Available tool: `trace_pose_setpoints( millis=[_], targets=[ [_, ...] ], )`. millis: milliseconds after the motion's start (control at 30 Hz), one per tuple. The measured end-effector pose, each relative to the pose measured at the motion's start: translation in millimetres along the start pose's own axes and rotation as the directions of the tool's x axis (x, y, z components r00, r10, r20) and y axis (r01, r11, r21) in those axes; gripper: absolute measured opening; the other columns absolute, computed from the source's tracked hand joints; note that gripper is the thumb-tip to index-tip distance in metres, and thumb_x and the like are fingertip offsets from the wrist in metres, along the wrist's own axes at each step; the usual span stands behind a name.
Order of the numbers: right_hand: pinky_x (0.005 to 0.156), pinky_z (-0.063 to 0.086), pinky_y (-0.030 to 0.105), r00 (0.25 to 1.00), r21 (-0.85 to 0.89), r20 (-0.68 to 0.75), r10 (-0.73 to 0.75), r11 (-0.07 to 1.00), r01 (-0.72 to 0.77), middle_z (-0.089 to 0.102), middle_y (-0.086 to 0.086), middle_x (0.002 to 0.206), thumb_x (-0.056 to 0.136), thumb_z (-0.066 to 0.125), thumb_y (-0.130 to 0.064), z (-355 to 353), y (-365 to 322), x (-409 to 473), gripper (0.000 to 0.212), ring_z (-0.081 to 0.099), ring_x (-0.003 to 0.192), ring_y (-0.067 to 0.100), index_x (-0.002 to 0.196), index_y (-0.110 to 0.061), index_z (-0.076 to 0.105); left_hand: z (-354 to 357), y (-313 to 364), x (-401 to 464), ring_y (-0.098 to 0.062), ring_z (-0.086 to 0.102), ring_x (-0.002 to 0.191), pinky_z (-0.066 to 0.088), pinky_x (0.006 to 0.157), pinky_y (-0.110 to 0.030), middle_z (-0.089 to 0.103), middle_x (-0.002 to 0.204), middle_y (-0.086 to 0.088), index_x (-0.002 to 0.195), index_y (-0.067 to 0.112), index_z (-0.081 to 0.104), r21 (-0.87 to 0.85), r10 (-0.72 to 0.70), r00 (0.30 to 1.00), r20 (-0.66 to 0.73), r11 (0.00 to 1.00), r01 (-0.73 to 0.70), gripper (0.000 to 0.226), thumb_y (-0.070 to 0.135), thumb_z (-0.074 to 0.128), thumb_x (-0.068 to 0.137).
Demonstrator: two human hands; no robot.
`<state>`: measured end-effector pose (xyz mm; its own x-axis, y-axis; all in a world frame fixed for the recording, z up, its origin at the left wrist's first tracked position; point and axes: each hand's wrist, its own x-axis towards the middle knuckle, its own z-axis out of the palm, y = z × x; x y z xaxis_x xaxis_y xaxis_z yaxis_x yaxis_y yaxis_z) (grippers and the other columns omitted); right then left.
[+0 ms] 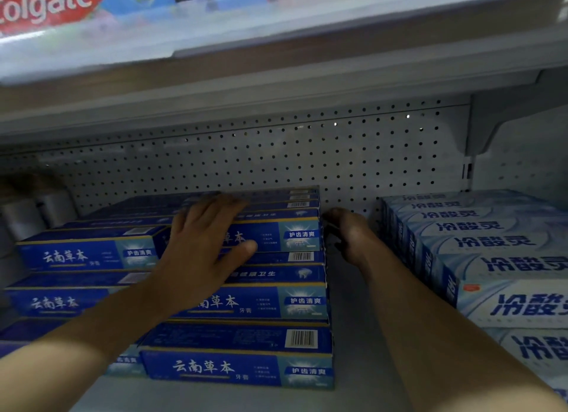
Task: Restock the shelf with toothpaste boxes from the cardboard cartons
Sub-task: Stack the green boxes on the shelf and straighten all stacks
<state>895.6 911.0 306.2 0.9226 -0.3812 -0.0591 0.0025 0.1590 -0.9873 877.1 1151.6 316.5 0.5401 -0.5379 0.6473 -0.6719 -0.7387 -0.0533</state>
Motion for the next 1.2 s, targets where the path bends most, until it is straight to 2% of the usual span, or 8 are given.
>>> trace_pose_setpoints(
  millis=[67,133,200,267,633,833,1033,1200],
  targets=[
    [0.096,0.039,0.041,1.000,0.023,-0.006,0.015,1.000,-0.015,0.056,0.017,0.129,0.101,0.033,-0.015,1,-3,0,0.034,0.049,0.122,0.032,0.122,0.000,0.054,1,4,-13,-0.018,0.022,0.136,0.016,0.107,-0.055,0.031,0.149,0.002,0.143,0.028,0.027,0.010,0.097,0.995,0.025,0.995,-0.097,0.082,0.081,0.022,0.081],
    [0.076,0.040,0.031,0.999,0.100,0.003,0.037,0.994,-0.037,0.057,0.016,0.125,0.101,0.033,-0.017,3,-4,1,0.034,0.052,0.117,0.029,0.125,-0.001,0.052,4,1,-19,-0.019,0.018,0.136,0.016,0.107,-0.059,0.023,0.151,0.003,0.146,0.030,0.019,0.103,0.122,0.990,0.069,0.986,-0.128,0.097,0.090,0.026,0.070],
    [0.058,0.038,0.026,0.999,0.177,0.009,0.040,0.983,-0.041,0.060,0.016,0.116,0.101,0.035,-0.018,5,-3,2,0.033,0.058,0.100,0.027,0.125,-0.002,0.052,6,-2,-19,-0.020,0.017,0.135,0.018,0.107,-0.063,0.023,0.151,0.001,0.147,0.029,0.016,0.153,0.077,0.993,0.095,0.984,-0.091,0.109,0.095,0.029,0.061],
    [0.054,0.036,0.028,0.999,0.240,0.013,0.047,0.969,-0.049,0.061,0.011,0.103,0.101,0.037,-0.020,6,1,4,0.033,0.057,0.080,0.020,0.123,-0.002,0.053,6,-3,-16,-0.020,0.018,0.134,0.022,0.105,-0.065,0.028,0.150,-0.002,0.147,0.025,0.017,0.168,0.059,0.992,0.110,0.983,-0.077,0.116,0.097,0.030,0.056],
    [0.048,0.041,0.021,0.993,0.346,0.097,0.065,0.933,-0.095,0.059,0.001,0.081,0.101,0.036,-0.027,10,6,15,0.025,0.054,0.067,0.013,0.096,-0.013,0.056,10,-6,-11,-0.019,0.019,0.134,0.016,0.107,-0.059,0.023,0.151,0.004,0.148,0.024,0.016,0.156,0.086,0.989,0.119,0.982,-0.104,0.123,0.096,0.037,0.051],
    [0.056,0.041,0.029,0.995,0.337,0.073,0.074,0.937,-0.095,0.060,0.006,0.079,0.101,0.035,-0.029,12,5,26,0.033,0.057,0.070,0.019,0.082,-0.011,0.056,3,-7,-17,-0.017,0.017,0.136,0.010,0.109,-0.054,0.022,0.152,0.005,0.148,0.029,0.012,0.148,0.066,0.991,0.116,0.986,-0.083,0.116,0.096,0.034,0.056],
    [0.074,0.048,0.036,0.996,0.349,0.061,0.069,0.933,-0.086,0.060,0.009,0.081,0.100,0.039,-0.027,12,10,31,0.025,0.057,0.074,0.024,0.096,-0.012,0.058,4,-14,-14,-0.016,0.019,0.135,0.013,0.111,-0.055,0.026,0.152,0.005,0.148,0.028,0.015,0.142,0.038,0.990,0.134,0.988,-0.058,0.119,0.097,0.037,0.053],
    [0.061,0.045,0.033,0.993,0.362,0.092,0.072,0.927,-0.101,0.061,0.007,0.081,0.100,0.040,-0.031,12,12,38,0.030,0.058,0.073,0.022,0.086,-0.012,0.058,6,-15,-13,-0.015,0.022,0.134,0.016,0.109,-0.054,0.029,0.150,0.005,0.147,0.028,0.016,0.124,0.047,0.992,0.116,0.990,-0.061,0.120,0.096,0.039,0.051]
  ],
)
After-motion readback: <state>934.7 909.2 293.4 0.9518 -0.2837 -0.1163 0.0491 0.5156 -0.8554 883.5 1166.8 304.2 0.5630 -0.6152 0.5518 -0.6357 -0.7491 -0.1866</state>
